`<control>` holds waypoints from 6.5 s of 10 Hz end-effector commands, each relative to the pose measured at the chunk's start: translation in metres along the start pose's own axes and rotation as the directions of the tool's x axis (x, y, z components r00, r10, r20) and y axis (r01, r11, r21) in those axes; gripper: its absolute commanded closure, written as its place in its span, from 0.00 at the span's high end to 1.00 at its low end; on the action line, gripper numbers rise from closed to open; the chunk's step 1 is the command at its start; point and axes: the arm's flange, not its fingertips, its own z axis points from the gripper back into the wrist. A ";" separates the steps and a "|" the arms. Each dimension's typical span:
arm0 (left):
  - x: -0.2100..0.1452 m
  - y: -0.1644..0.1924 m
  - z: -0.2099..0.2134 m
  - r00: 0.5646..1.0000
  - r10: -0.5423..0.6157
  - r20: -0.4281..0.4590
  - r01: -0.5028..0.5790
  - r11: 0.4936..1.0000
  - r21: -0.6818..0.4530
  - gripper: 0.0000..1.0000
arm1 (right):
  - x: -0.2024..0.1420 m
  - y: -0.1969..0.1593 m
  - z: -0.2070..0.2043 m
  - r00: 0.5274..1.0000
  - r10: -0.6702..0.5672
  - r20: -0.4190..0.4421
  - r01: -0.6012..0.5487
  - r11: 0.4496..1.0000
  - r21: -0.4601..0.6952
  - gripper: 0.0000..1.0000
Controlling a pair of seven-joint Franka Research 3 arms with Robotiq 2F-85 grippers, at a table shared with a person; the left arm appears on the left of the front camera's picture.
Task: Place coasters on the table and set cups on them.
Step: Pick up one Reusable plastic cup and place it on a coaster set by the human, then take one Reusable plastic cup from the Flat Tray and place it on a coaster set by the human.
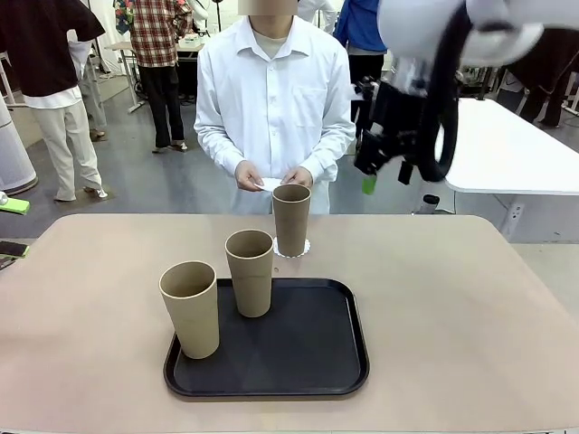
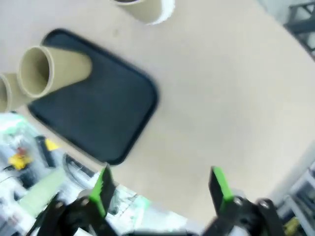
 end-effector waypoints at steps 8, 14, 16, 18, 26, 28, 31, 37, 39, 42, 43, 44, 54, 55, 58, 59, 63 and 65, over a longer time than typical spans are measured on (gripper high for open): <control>0.001 0.000 0.001 1.000 -0.014 0.015 0.014 1.000 -0.021 1.00 | 0.015 0.010 0.009 0.999 -0.020 -0.036 0.021 1.000 0.019 1.00; 0.001 0.000 0.001 1.000 -0.014 0.015 0.014 1.000 -0.021 1.00 | 0.015 0.010 0.009 0.999 -0.020 -0.036 0.021 1.000 0.019 1.00; 0.001 0.000 0.001 1.000 -0.014 0.015 0.014 1.000 -0.021 1.00 | 0.020 0.013 0.014 0.998 -0.037 -0.054 0.039 0.999 0.026 1.00; 0.001 0.000 0.001 1.000 -0.014 0.015 0.014 1.000 -0.021 1.00 | -0.044 -0.053 -0.009 0.978 -0.180 0.101 0.146 0.950 0.277 1.00; 0.001 0.000 0.001 1.000 -0.014 0.015 0.014 1.000 -0.021 1.00 | -0.249 -0.273 -0.131 0.824 -0.530 0.201 -0.010 0.341 0.940 1.00; 0.001 0.000 0.001 1.000 -0.014 0.015 0.014 1.000 -0.021 1.00 | -0.284 -0.289 -0.170 0.754 -0.646 0.123 0.039 0.231 0.972 1.00; 0.001 0.000 0.001 1.000 -0.014 0.015 0.014 1.000 -0.021 1.00 | -0.310 -0.290 -0.196 0.660 -0.748 0.069 0.057 0.141 0.988 1.00; 0.001 0.000 0.001 1.000 -0.014 0.015 0.014 1.000 -0.021 1.00 | -0.320 -0.292 -0.205 0.672 -0.739 0.043 0.074 0.125 0.989 1.00; 0.001 0.000 0.001 1.000 -0.014 0.015 0.014 1.000 -0.021 1.00 | -0.320 -0.292 -0.205 0.672 -0.739 0.043 0.074 0.125 0.989 1.00; 0.001 0.000 0.001 1.000 -0.014 0.015 0.014 1.000 -0.021 1.00 | -0.320 -0.292 -0.205 0.672 -0.739 0.043 0.074 0.125 0.989 1.00; 0.001 0.000 0.001 1.000 -0.014 0.015 0.014 1.000 -0.021 1.00 | -0.320 -0.292 -0.205 0.672 -0.739 0.043 0.074 0.125 0.989 1.00; 0.001 0.000 0.001 1.000 -0.014 0.015 0.014 1.000 -0.021 1.00 | -0.320 -0.292 -0.205 0.672 -0.739 0.043 0.074 0.125 0.989 1.00; 0.001 0.000 0.001 1.000 -0.014 0.015 0.014 1.000 -0.021 1.00 | -0.320 -0.292 -0.205 0.672 -0.739 0.043 0.074 0.125 0.989 1.00; 0.001 0.000 0.001 1.000 -0.014 0.015 0.014 1.000 -0.021 1.00 | -0.320 -0.292 -0.205 0.672 -0.739 0.043 0.074 0.125 0.989 1.00; 0.001 0.000 0.001 1.000 -0.014 0.015 0.014 1.000 -0.021 1.00 | -0.320 -0.292 -0.205 0.672 -0.739 0.043 0.074 0.125 0.989 1.00; 0.001 0.000 0.001 1.000 -0.014 0.015 0.014 1.000 -0.021 1.00 | -0.320 -0.292 -0.205 0.672 -0.739 0.043 0.074 0.125 0.989 1.00; 0.053 -0.068 -0.004 0.836 -0.456 -0.306 0.528 0.820 0.222 1.00 | -0.320 -0.292 -0.205 0.672 -0.739 0.043 0.074 0.125 0.989 1.00; 0.070 -0.122 -0.026 0.691 -0.521 -0.501 0.707 0.629 0.323 1.00 | -0.320 -0.292 -0.205 0.672 -0.739 0.043 0.074 0.125 0.989 1.00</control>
